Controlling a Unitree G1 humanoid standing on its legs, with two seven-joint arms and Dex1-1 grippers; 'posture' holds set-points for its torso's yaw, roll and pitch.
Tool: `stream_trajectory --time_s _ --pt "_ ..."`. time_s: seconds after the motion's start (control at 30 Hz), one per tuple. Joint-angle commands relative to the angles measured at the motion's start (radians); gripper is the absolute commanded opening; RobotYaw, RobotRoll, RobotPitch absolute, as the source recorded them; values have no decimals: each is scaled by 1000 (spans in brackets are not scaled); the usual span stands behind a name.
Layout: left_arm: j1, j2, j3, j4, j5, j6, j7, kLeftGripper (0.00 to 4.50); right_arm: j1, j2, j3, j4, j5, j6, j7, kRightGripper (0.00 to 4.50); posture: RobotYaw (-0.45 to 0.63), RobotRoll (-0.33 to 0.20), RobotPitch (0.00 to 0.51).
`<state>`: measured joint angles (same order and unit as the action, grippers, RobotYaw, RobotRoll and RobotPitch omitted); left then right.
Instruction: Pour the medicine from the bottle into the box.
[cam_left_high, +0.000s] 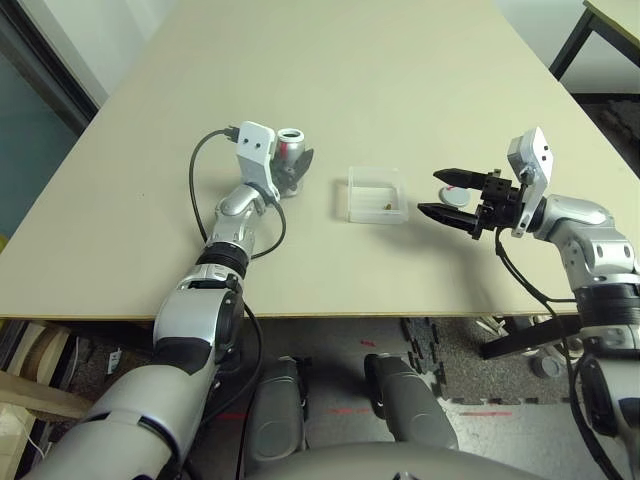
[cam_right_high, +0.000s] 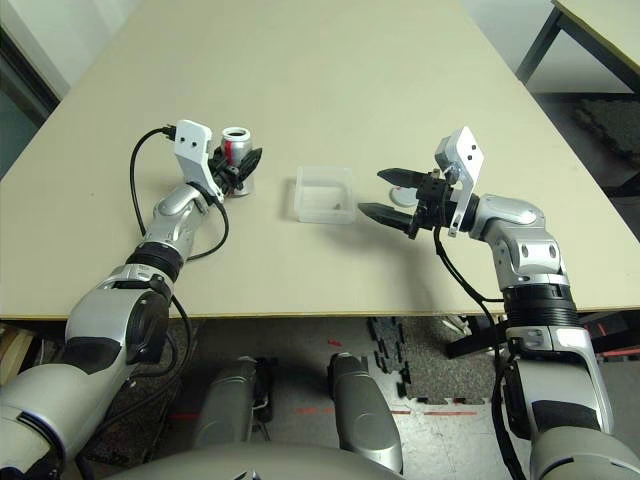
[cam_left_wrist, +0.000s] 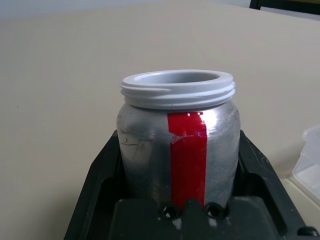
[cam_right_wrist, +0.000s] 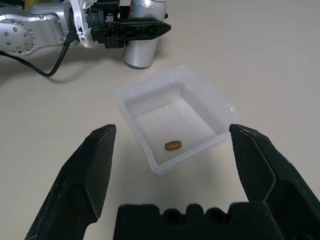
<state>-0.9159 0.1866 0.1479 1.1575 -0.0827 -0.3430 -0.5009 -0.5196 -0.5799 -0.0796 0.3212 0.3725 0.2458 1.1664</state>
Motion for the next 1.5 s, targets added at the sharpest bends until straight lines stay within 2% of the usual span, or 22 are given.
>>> stream_trajectory --time_s 0.03,0.2,0.37,0.4,0.87,1.07,1.5 --pt "32 8 -8 29 16 -6 13 2645 11 -8 8 -1 -6 -6 1 4500 -145 0 142" --pt "49 11 -8 23 16 -13 14 2645 9 -4 11 5 -9 -13 1 4500 -141 0 144" --pt "69 18 -2 5 6 -15 8 4404 5 0 14 16 -12 -20 1 4500 -136 0 145" --pt "73 19 -1 0 4 -15 6 4458 4 0 14 17 -12 -22 1 4500 -136 0 144" --pt "192 22 2 -185 -52 28 -71 4458 -26 17 28 66 -20 -50 3 4500 -112 0 145" --pt "278 10 -18 -337 -76 96 -114 4458 -34 21 32 79 -22 -60 2 4500 -111 0 147" --pt "525 55 -14 -748 -131 317 -96 4458 -36 44 36 78 -27 -64 -7 4500 -88 0 151"
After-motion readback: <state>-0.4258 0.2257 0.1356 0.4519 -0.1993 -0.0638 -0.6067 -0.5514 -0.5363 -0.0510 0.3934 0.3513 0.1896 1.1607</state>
